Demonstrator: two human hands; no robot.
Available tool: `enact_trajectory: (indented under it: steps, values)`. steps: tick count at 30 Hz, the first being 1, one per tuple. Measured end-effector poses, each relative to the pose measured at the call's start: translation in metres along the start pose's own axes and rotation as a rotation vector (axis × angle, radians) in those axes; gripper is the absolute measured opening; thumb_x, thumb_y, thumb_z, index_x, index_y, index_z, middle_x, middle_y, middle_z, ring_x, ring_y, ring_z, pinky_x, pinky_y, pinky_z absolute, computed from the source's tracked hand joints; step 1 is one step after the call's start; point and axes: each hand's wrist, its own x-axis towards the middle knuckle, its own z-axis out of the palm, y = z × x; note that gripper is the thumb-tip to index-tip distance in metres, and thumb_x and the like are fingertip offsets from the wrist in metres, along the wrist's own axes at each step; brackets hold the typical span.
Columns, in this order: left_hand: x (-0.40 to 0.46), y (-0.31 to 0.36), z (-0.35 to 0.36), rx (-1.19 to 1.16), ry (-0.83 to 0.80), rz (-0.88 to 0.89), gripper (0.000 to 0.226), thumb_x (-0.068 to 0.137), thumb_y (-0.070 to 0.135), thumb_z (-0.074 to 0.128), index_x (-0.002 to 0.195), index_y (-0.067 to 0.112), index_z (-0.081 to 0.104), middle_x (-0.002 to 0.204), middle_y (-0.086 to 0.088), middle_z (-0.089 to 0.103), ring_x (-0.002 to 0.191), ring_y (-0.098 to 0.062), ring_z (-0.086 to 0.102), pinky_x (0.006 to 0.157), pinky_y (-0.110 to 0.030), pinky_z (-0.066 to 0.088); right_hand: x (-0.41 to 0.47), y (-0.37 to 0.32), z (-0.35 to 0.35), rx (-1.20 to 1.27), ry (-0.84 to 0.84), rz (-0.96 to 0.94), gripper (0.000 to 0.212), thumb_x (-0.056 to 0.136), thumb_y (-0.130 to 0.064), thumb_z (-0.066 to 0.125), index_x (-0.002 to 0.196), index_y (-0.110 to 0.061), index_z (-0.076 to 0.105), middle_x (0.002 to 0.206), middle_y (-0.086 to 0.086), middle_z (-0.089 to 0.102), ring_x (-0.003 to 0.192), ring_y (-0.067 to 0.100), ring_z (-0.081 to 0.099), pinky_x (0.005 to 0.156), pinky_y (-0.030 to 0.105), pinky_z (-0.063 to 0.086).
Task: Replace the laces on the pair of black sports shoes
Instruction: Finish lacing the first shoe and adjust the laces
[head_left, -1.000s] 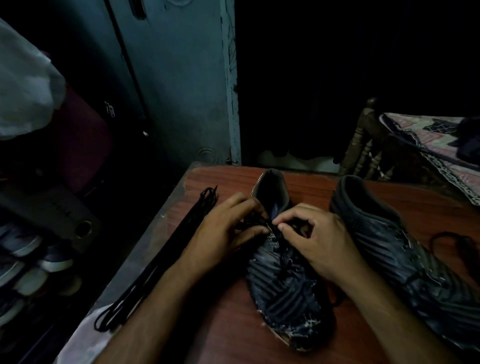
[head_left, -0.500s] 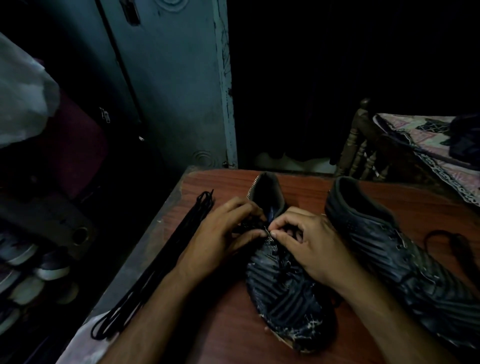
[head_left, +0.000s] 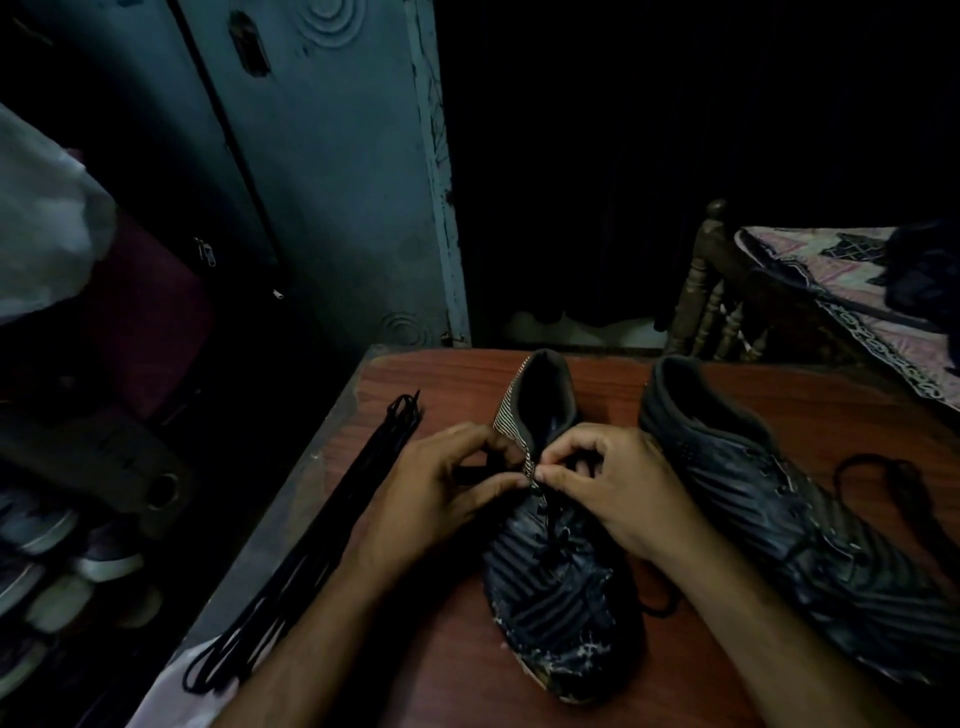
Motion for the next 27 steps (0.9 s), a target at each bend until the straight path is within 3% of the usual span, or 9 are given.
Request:
enact_trajectory:
  steps: [3,8,13,16,19,21,24,27]
  values:
    - [0.000,-0.001,0.003,-0.005,0.021,-0.029,0.018,0.083,0.020,0.085,0.092,0.031,0.074,0.098,0.015,0.073,0.098,-0.005,0.071,0.082,-0.024,0.059,0.000,0.000,-0.005,-0.019,-0.119,-0.023,0.008,0.087,-0.025,0.078,0.080,-0.028,0.073,0.073,-0.015,0.064,0.058,-0.001,0.049,0.057,0.014,0.037]
    - [-0.003,-0.001,0.004,-0.029,0.026,-0.062,0.014,0.083,0.017,0.086,0.093,0.023,0.078,0.098,0.013,0.075,0.100,-0.007,0.072,0.084,-0.035,0.062,-0.001,-0.002,-0.009,-0.043,-0.158,-0.070,0.008,0.091,-0.020,0.073,0.086,-0.026,0.073,0.079,-0.033,0.060,0.066,-0.004,0.054,0.061,0.010,0.037]
    - [-0.003,0.002,0.008,-0.054,0.057,-0.075,0.010,0.085,0.011,0.083,0.091,0.018,0.079,0.095,0.006,0.075,0.104,-0.009,0.072,0.082,-0.039,0.063,-0.001,-0.001,-0.004,-0.018,-0.062,-0.078,0.011,0.087,-0.020,0.078,0.083,-0.030,0.074,0.084,-0.017,0.069,0.073,-0.001,0.058,0.065,0.013,0.041]
    - [-0.002,0.003,0.007,-0.027,0.072,-0.071,0.013,0.086,0.008,0.080,0.086,0.019,0.073,0.094,0.006,0.074,0.098,-0.014,0.072,0.083,-0.036,0.059,0.000,0.001,-0.005,-0.033,-0.027,-0.068,0.005,0.084,-0.032,0.079,0.088,-0.031,0.076,0.087,-0.013,0.070,0.075,0.003,0.061,0.065,0.018,0.045]
    - [0.000,-0.001,0.006,-0.255,0.107,-0.206,0.013,0.088,-0.001,0.071,0.084,0.011,0.065,0.096,-0.004,0.073,0.096,-0.018,0.070,0.081,-0.039,0.056,0.000,0.003,-0.009,-0.041,-0.011,-0.091,0.022,0.077,-0.050,0.077,0.093,-0.035,0.072,0.089,-0.015,0.063,0.080,0.005,0.061,0.067,0.022,0.046]
    - [0.002,-0.003,0.003,-0.463,0.123,-0.289,0.012,0.084,0.008,0.073,0.081,0.007,0.062,0.095,-0.010,0.071,0.091,-0.022,0.066,0.080,-0.037,0.054,-0.001,0.003,-0.009,-0.145,-0.021,-0.140,0.034,0.074,-0.056,0.078,0.098,-0.036,0.067,0.094,-0.019,0.057,0.091,0.002,0.057,0.075,0.024,0.047]
    - [0.003,-0.004,-0.004,-0.745,0.089,-0.388,0.017,0.070,0.026,0.077,0.076,0.015,0.066,0.091,-0.004,0.063,0.083,-0.021,0.059,0.077,-0.032,0.056,-0.002,-0.001,-0.011,-0.357,0.066,-0.229,0.044,0.072,-0.050,0.083,0.106,-0.034,0.062,0.094,-0.019,0.050,0.095,0.006,0.047,0.082,0.029,0.042]
    - [0.001,0.000,-0.007,-0.985,-0.035,-0.415,0.031,0.062,0.026,0.093,0.076,0.012,0.069,0.087,0.001,0.060,0.071,-0.015,0.057,0.066,-0.024,0.052,-0.004,-0.007,-0.012,-0.386,0.154,-0.325,0.040,0.075,-0.044,0.080,0.109,-0.029,0.065,0.086,-0.016,0.050,0.086,0.009,0.047,0.074,0.030,0.045]
